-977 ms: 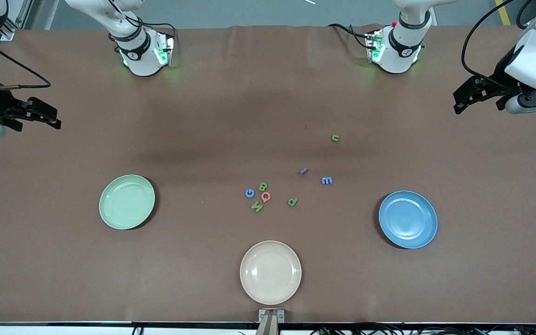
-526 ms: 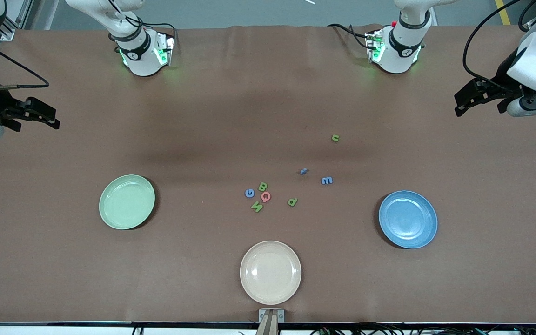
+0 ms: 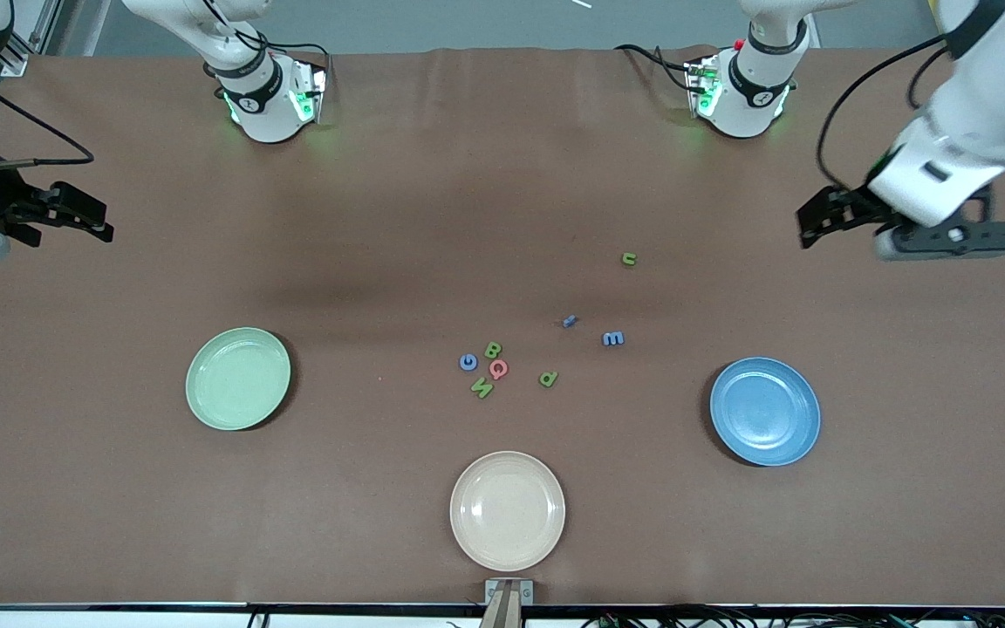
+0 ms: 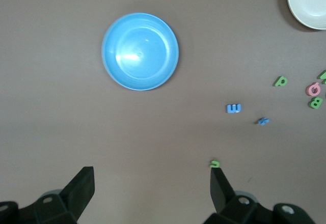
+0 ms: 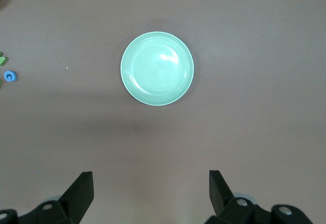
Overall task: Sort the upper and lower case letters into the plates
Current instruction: 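Reach the right gripper toward the letters while the left gripper follows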
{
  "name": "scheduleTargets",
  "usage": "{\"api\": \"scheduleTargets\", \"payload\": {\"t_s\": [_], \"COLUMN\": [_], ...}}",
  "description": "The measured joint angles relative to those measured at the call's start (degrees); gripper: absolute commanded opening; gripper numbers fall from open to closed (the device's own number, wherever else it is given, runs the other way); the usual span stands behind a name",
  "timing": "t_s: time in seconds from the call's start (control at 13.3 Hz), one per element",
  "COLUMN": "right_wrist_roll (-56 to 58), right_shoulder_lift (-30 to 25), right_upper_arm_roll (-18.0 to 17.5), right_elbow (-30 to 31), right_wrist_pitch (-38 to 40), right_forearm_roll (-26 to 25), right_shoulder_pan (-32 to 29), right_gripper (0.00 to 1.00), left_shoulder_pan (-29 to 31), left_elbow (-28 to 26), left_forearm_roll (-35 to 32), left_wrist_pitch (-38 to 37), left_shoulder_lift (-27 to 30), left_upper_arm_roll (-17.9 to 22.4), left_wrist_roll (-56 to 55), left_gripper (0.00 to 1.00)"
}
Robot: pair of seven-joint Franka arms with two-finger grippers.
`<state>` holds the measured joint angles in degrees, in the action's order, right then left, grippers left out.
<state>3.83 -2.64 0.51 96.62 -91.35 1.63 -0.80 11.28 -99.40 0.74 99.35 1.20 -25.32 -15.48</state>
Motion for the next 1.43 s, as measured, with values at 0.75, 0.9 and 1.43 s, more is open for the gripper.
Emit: {"api": "scheduleTargets", "payload": {"t_s": [0.75, 0.9, 1.43], "right_wrist_roll": [-0.3, -7.7, -57.5], "right_shoulder_lift": [15.6, 18.3, 28.7], "right_upper_arm_roll": [0.0, -0.3, -1.3], "right_elbow": [-3.3, -3.5, -3.6], "right_wrist_pitch": [-4.9, -7.9, -26.0], "right_forearm_roll": [0.6, 2.6, 3.1], "right_shoulder_pan": [-0.6, 1.4, 22.4], "right_gripper": [1.00, 1.00, 0.99], "left_shoulder_pan": [-0.8, -2.5, -8.4], "left_elbow": [-29.3, -32.2, -36.7], "left_forearm_roll": [0.0, 0.0, -1.9], "left_wrist_pitch": [40.8, 45.0, 49.8], "left_shoulder_lift": [-8.7, -11.0, -14.6], "left_upper_arm_roll": [-11.3, -11.5, -11.7], "left_wrist_roll": [-11.9, -11.9, -12.1], "left_gripper": [0.97, 0.89, 0.71]}}
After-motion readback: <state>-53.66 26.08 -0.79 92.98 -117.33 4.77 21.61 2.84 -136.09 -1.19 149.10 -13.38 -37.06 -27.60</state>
